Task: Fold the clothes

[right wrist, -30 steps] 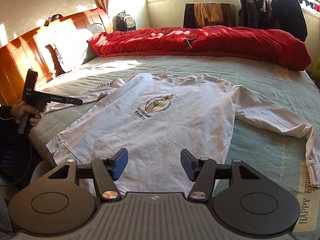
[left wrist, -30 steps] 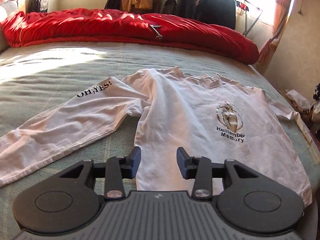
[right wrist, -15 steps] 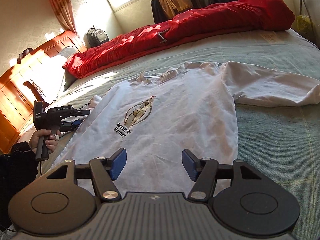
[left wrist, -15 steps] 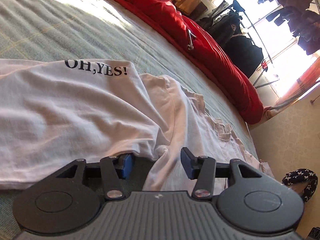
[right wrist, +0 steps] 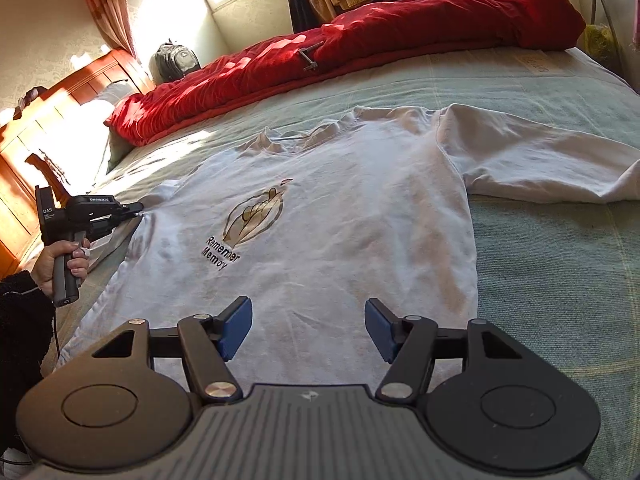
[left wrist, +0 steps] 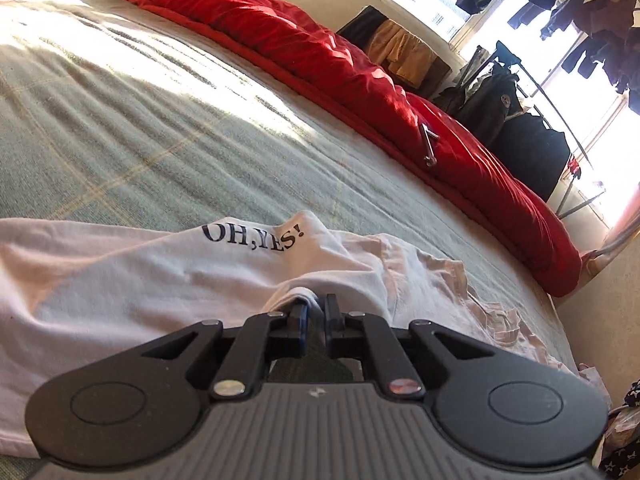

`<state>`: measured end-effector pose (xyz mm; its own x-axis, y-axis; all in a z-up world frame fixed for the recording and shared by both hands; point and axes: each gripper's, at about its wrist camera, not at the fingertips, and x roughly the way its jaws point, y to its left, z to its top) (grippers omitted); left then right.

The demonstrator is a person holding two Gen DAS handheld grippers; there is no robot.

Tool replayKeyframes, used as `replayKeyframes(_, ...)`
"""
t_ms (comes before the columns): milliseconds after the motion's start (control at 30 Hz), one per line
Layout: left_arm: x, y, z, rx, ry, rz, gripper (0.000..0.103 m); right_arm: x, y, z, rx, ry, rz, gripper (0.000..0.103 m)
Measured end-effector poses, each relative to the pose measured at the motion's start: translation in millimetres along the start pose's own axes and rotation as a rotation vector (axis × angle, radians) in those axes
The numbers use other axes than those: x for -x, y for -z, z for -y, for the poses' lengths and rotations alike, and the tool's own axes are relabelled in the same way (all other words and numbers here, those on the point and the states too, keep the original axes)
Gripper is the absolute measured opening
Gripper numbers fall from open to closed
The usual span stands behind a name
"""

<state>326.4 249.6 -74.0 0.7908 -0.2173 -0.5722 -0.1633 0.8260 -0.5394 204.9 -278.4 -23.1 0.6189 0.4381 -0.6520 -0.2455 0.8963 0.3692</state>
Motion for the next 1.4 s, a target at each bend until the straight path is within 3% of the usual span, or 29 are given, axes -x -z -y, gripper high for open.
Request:
replayKeyframes(133,5,13,1,0.021,0.109,-0.073,0.04,2,2,3,-0.01,0.002,0.002,0.069)
replayKeyframes(300,5,30,7,-0.021,0.121,-0.144,0.043,4,3,6,-0.012,0.011,0.008,0.069)
replayKeyframes(367,5,35,11,-0.032,0.151,-0.187,0.043,4,3,9,-0.02,0.014,0.011,0.069)
replayKeyframes(433,5,40,18,-0.064,0.157,-0.218,0.034,3,2,12,-0.029,0.017,0.013,0.069)
replayKeyframes(467,6,43,21,-0.083,0.147,-0.228,0.02,2,2,13,-0.032,0.019,0.014,0.069)
replayKeyframes(500,8,45,25,-0.123,0.092,-0.23,0.0,2,2,14,-0.035,0.021,0.015,0.069)
replayKeyframes(533,12,45,27,-0.154,0.047,-0.205,0.0,2,2,15,-0.036,0.023,0.016,0.069)
replayKeyframes(600,23,42,23,-0.139,0.055,-0.158,0.0,2,3,17,-0.039,0.023,0.019,0.069)
replayKeyframes(767,31,46,28,-0.17,0.042,-0.158,0.002,3,4,23,-0.046,0.042,0.019,0.069)
replayKeyframes(900,39,53,20,-0.137,0.076,-0.198,0.031,5,4,35,-0.081,0.045,0.037,0.072)
replayKeyframes(1000,48,60,15,-0.123,0.091,-0.216,0.038,3,4,50,-0.123,0.061,0.038,0.072)
replayKeyframes(1100,56,69,19,-0.163,0.07,-0.226,0.034,-3,7,67,-0.176,0.101,0.034,0.072)
replayKeyframes(1167,61,76,26,-0.218,0.029,-0.228,0.021,-5,11,74,-0.204,0.107,0.042,0.072)
replayKeyframes(1200,62,78,29,-0.239,0.01,-0.225,0.006,-6,13,77,-0.218,0.098,0.048,0.072)
replayKeyframes(1233,64,80,32,-0.259,-0.009,-0.221,0.004,-6,14,78,-0.227,0.09,0.054,0.072)
replayKeyframes(1267,66,82,34,-0.28,-0.028,-0.218,0.003,-6,15,78,-0.225,0.083,0.059,0.07)
replayKeyframes(1333,68,82,36,-0.292,-0.048,-0.21,0.001,-7,15,78,-0.234,0.057,0.053,0.05)
replayKeyframes(1400,71,82,34,-0.283,-0.059,-0.2,0.001,-10,15,80,-0.24,0.046,0.044,0.017)
